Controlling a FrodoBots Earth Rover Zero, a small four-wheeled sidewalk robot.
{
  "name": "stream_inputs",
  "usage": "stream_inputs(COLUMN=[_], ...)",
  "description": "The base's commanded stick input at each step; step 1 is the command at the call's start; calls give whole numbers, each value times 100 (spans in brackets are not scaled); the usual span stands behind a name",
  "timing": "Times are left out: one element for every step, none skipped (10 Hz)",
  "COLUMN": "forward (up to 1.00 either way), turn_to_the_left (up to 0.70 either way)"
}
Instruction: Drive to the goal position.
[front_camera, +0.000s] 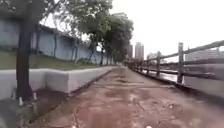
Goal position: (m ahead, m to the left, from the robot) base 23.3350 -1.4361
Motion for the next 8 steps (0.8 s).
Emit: stream_inputs(forward=[100,100,100,100,100,100,100,100], turn_to_the_left=[-35,-35,-35,-35,-24,5,5,5])
